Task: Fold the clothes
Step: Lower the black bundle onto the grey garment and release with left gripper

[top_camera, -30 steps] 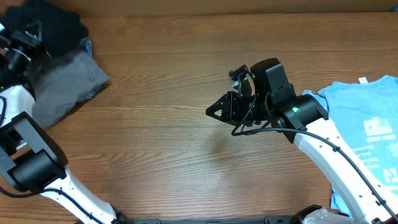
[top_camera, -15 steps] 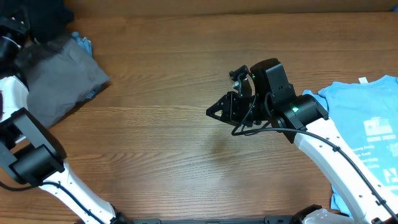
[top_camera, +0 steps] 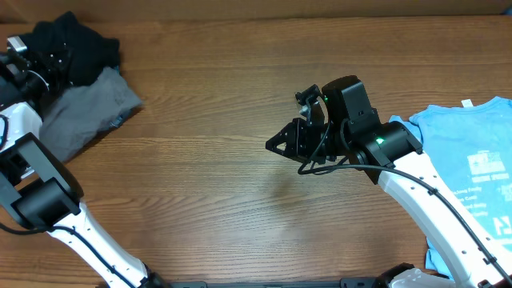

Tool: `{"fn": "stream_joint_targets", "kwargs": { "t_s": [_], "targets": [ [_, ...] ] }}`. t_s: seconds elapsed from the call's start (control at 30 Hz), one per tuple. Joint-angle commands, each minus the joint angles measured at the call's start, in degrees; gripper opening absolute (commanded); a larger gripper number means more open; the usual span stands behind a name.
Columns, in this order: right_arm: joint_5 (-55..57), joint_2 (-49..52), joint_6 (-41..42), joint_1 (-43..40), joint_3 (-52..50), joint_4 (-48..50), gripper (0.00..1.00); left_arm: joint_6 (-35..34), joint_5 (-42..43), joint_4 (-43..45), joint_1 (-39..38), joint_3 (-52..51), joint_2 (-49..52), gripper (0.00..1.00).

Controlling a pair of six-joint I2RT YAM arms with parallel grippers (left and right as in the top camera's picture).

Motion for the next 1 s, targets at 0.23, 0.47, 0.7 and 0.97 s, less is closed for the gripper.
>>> {"fn": "stream_joint_targets", "kwargs": {
  "t_s": [0.23, 0.47, 0.7, 0.97],
  "targets": [
    [0.17, 0.02, -0.68, 0.07, 0.35, 0.28, 0.12, 13.18, -9.70, -25.92, 1.40, 1.31, -14.23, 0.06],
    [0.13, 0.02, -0.92, 0.07, 0.35, 0.28, 0.12, 8.68, -10.47, -29.03, 1.40, 1.31, -16.11, 0.14],
    [-0.09, 0.02, -1.44, 0.07, 0.35, -0.37, 0.12, 16.13, -23.89, -44.54, 1.70, 1.29, -16.06, 0.23],
    [-0.09, 0.02, -2.25, 0.07, 0.35, -0.68, 0.12, 19.32, -22.36, -48.17, 6.54, 1.31, -16.09, 0.73]
  ]
}}
